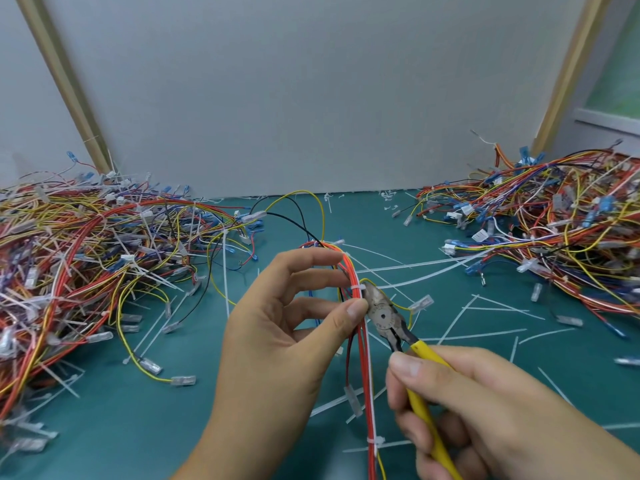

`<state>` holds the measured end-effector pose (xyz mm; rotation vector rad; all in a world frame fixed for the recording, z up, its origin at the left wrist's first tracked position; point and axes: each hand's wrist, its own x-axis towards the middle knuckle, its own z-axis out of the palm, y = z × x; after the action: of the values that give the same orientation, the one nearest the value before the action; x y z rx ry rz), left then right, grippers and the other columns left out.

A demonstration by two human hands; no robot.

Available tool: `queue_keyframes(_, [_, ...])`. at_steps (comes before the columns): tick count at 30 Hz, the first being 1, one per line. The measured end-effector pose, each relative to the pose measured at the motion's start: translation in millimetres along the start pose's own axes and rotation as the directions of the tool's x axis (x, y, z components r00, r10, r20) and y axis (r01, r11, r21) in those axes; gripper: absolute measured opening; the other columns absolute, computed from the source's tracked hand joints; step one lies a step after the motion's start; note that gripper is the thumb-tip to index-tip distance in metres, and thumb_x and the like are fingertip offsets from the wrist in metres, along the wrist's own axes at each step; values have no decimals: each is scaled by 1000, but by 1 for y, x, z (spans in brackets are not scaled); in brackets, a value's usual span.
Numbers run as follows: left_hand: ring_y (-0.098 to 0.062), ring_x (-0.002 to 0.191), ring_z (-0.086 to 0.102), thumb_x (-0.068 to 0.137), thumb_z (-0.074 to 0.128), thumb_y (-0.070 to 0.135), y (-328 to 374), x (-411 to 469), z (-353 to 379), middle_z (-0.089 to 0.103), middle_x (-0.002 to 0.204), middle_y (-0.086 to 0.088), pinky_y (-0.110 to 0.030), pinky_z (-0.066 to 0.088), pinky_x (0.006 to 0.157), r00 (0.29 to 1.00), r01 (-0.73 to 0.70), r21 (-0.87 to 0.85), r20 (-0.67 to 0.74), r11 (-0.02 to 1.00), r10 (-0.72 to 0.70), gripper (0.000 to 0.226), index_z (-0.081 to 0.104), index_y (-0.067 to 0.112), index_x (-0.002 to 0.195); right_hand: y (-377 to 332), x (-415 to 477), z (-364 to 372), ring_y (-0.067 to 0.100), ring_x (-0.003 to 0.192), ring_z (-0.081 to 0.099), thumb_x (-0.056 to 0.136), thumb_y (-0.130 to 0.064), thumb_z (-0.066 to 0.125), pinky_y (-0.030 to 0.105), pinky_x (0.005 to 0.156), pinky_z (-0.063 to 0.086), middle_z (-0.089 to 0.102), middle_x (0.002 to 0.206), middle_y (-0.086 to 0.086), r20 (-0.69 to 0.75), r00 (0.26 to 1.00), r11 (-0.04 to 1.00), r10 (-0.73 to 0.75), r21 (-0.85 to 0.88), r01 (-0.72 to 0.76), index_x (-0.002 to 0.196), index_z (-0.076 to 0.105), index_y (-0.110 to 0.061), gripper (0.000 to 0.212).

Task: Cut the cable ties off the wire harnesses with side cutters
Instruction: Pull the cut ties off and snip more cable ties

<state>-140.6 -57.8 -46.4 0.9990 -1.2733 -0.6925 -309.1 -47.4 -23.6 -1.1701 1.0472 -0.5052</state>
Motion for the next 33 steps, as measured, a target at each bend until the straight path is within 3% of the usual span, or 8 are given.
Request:
queue_keyframes(3, [-17, 68, 68, 71, 81, 18, 0, 0, 0, 74, 100, -2, -42, 59, 71, 1000, 2, 6, 0, 1000, -2, 37, 68, 30, 105, 0, 0, -1, 21, 44, 51, 60, -55, 69, 21, 41, 38, 57, 56, 6, 21, 999, 999, -24, -24, 25, 62, 65, -18, 37])
queue_keyframes(8, [-18, 69, 69, 72, 80, 18, 0, -1, 0, 74, 100, -2, -40, 61, 72, 1000, -3, 5, -2, 1000, 3, 36, 68, 31, 103, 3, 1, -5, 21, 51, 55, 45, -67, 66, 21, 45, 41, 61, 60, 4, 35, 998, 996, -55, -63, 57, 68, 67, -20, 53])
queue_keyframes(13, [-18, 68, 70, 72, 80, 17, 0, 1, -2, 74, 100, -2, -33, 61, 70, 1000, 6, -12, -9, 1000, -6, 35, 69, 32, 101, 5, 2, -5, 21, 53, 54, 44, -69, 64, 21, 47, 41, 60, 61, 3, 54, 995, 995, -79, -62, 82, 69, 67, -20, 55])
queue_keyframes(20, [-17, 68, 69, 71, 80, 18, 1, 1, -1, 74, 100, -2, -46, 58, 74, 1000, 12, -5, -17, 1000, -12, 36, 69, 31, 103, 4, 2, -4, 21, 52, 53, 46, -67, 66, 21, 45, 40, 59, 61, 4, 51, 996, 996, -77, -50, 79, 68, 67, -20, 52])
queue_keyframes(23, [-18, 68, 69, 71, 80, 18, 1, 1, 0, 74, 99, -1, -49, 58, 75, 1000, 15, -3, -18, 1000, -15, 36, 69, 32, 102, 2, 2, -3, 20, 52, 54, 56, -64, 66, 20, 44, 40, 59, 61, 4, 39, 996, 995, -82, -51, 84, 68, 67, -20, 45])
queue_keyframes(28, [-18, 67, 68, 71, 80, 17, 2, 1, 0, 74, 99, -2, -48, 57, 73, 1000, 14, -1, -13, 1000, -15, 35, 69, 32, 101, 1, 2, -3, 19, 49, 52, 63, -57, 64, 19, 43, 39, 57, 59, 5, 23, 996, 996, -82, -42, 82, 65, 66, -20, 36])
queue_keyframes(33, [-17, 67, 68, 71, 80, 17, 2, 0, -1, 74, 100, -2, -46, 58, 74, 1000, 21, -6, -5, 1000, -21, 36, 69, 30, 103, 3, 3, -4, 20, 44, 46, 58, -63, 64, 20, 42, 34, 50, 56, 5, 9, 996, 991, -93, -92, 94, 59, 58, -20, 43])
